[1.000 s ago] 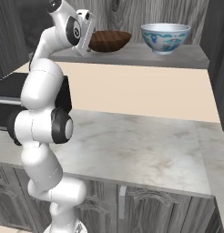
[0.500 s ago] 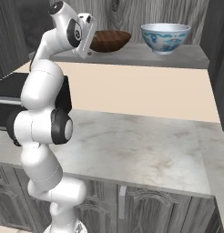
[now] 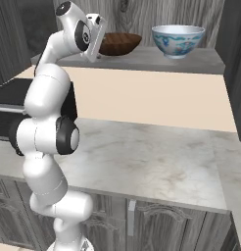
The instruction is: Pick up the bowls from the cabinet and place each bowl in front of a stool on the dining counter.
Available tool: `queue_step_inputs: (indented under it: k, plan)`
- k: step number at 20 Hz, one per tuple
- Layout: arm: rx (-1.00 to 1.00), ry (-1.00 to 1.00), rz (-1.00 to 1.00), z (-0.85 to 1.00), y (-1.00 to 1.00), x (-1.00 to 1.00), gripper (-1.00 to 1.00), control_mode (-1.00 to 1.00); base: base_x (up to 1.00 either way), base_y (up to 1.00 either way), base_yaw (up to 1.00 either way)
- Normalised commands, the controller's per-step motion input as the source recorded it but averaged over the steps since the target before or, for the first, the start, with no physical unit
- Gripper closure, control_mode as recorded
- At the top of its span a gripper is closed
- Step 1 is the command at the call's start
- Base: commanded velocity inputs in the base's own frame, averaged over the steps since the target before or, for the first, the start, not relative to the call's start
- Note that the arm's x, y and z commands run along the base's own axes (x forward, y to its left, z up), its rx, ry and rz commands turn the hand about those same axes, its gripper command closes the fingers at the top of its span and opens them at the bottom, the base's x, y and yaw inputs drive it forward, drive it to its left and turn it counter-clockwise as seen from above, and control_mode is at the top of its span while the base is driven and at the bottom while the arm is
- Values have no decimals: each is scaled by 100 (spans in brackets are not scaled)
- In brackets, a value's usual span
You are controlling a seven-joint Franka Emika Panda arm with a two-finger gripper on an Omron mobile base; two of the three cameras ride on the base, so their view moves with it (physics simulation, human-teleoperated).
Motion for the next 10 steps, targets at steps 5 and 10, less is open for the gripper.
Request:
queue_step_inputs:
  k: [5,10]
  plan:
    - [0,0,0,-1,-2,7,100,-100,0,0,0]
    - [0,0,0,0,0,2,100,-100,0,0,0]
